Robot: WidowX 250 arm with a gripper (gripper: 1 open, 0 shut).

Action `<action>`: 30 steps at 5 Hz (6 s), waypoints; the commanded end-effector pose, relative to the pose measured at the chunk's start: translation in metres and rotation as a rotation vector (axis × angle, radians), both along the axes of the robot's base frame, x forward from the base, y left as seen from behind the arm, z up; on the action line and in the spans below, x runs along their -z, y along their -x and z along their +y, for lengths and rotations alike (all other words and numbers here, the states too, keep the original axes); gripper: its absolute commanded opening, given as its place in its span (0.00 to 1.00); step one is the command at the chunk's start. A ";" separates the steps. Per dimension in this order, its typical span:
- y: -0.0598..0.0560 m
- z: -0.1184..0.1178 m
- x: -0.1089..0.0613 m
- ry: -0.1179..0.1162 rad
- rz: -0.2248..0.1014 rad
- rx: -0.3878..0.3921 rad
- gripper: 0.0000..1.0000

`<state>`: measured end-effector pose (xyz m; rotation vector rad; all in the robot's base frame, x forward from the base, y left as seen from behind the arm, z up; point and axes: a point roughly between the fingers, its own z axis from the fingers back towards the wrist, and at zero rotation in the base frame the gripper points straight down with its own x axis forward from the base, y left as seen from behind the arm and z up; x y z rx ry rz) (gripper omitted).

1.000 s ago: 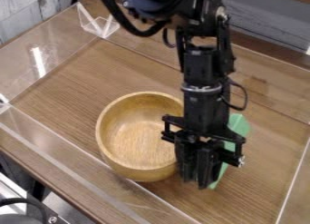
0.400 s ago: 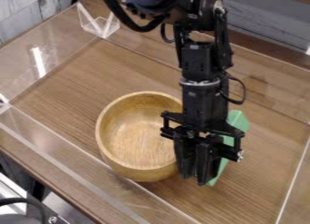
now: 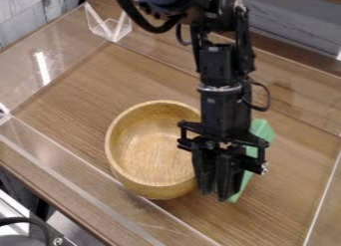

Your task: Remove the green block from inside the brown bowl and put it on the table

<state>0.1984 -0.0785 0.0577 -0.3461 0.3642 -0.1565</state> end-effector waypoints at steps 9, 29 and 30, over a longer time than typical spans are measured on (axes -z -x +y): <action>-0.010 -0.001 -0.007 0.070 -0.005 0.014 0.00; -0.001 0.002 -0.039 0.217 0.097 0.030 0.00; 0.000 0.001 -0.040 0.225 0.104 0.032 0.00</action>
